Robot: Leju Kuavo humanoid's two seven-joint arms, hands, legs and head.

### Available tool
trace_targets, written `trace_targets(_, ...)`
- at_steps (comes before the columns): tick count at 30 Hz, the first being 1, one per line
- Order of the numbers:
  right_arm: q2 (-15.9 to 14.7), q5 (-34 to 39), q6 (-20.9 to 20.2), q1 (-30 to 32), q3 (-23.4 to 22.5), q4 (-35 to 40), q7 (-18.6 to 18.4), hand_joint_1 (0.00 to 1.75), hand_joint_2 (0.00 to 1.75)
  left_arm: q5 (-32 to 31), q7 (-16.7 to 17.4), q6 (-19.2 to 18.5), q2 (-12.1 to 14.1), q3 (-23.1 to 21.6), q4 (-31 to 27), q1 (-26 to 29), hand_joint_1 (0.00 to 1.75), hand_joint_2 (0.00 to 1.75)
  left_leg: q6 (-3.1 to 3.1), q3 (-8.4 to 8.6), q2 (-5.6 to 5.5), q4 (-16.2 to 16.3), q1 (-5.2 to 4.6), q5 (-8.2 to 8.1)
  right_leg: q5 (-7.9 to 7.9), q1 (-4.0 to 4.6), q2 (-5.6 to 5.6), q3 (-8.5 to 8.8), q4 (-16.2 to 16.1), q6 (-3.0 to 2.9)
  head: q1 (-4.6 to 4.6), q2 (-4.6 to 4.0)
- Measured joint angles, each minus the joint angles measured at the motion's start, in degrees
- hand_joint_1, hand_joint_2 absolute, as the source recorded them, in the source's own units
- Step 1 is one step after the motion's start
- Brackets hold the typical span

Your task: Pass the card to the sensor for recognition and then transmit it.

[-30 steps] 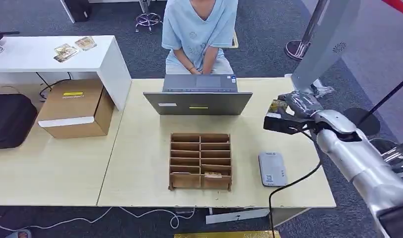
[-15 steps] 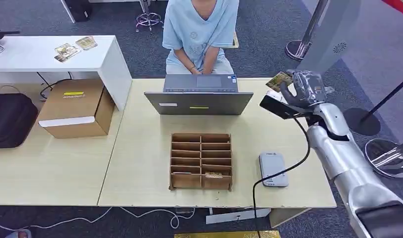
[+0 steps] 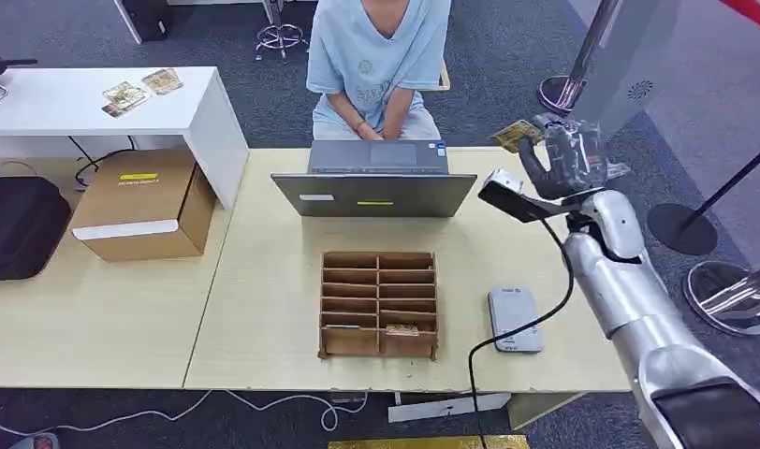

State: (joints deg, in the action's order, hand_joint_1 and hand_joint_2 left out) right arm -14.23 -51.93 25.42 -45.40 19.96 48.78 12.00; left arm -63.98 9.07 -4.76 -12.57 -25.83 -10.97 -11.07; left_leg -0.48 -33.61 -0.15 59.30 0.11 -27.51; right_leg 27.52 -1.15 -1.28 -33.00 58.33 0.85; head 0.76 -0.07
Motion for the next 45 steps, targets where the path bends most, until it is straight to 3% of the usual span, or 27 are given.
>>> trace_targets(9, 8.53, 2.10, -2.71, -4.61, 3.32, -4.77, 1.07, 1.75, 1.75, 0.28, -0.11, -0.13, -0.13, 1.05, 0.00, -0.03, 0.00, 1.75, -0.03, 0.02, 0.03, 0.00, 0.01, 0.03, 0.00, 0.00, 0.06, -0.05, 0.05, 0.00, 0.00, 0.00)
trace_targets(18, 17.27, 1.42, -4.33, -11.84, 6.73, -11.17, -2.41, 1.75, 1.75, 0.33, -0.70, -0.07, -0.11, 2.12, 0.00, -0.03, 0.00, 1.75, -0.04, -0.02, 0.04, -0.01, 0.02, 0.03, 0.00, 0.00, 0.11, -0.13, 0.07, -0.01, 0.00, 0.00)
trace_targets(28, 20.98, -2.12, -4.79, -16.95, 8.72, -16.64, -7.11, 1.75, 1.75, -0.42, -1.05, -0.02, -0.11, 2.25, 0.00, -0.03, 0.00, 1.75, -0.04, -0.04, 0.02, 0.00, 0.00, 0.03, -0.01, -0.03, 0.09, -0.13, 0.04, -0.01, 0.00, 0.00)
trace_targets(38, 22.27, -6.01, -4.85, -19.79, 10.80, -21.88, -11.82, 1.75, 1.75, -0.55, -1.14, 0.02, -0.11, 2.27, 0.00, -0.03, 0.00, 1.75, -0.04, -0.03, 0.02, 0.00, 0.00, 0.03, -0.01, -0.01, 0.09, -0.13, 0.05, -0.01, 0.00, 0.00)
trace_targets(39, 22.34, -6.08, -4.85, -19.79, 10.80, -22.38, -11.85, 1.41, 1.75, -0.52, -1.14, 0.04, -0.11, 2.27, 0.00, -0.03, 0.00, 1.75, -0.04, -0.03, 0.03, 0.00, 0.00, 0.03, -0.01, -0.01, 0.09, -0.13, 0.05, -0.01, 0.00, 0.00)
trace_targets(41, 22.49, -6.16, -4.87, -19.77, 10.84, -23.19, -11.87, 0.09, 1.75, -0.44, -1.14, 0.04, -0.11, 2.29, 0.00, -0.02, 0.00, 1.75, -0.04, -0.03, 0.02, 0.00, 0.00, 0.03, -0.01, -0.02, 0.09, -0.13, 0.05, -0.01, 0.00, 0.00)
trace_targets(42, 22.53, -6.12, -4.94, -19.77, 10.86, -23.56, -11.89, 0.00, 1.75, -0.33, -1.14, 0.04, -0.11, 2.34, 0.00, -0.02, 0.00, 1.75, -0.04, -0.04, 0.02, 0.00, 0.00, 0.03, -0.01, -0.02, 0.09, -0.13, 0.05, -0.01, 0.00, 0.00)
trace_targets(45, 22.73, -5.51, -4.70, -19.71, 10.86, -24.28, -11.61, 0.00, 1.75, -0.13, -1.14, 0.13, -0.11, 2.38, 0.00, -0.02, 0.00, 1.75, -0.04, -0.03, 0.03, 0.00, 0.00, 0.03, -0.01, -0.02, 0.09, -0.13, 0.04, -0.01, 0.00, 0.00)
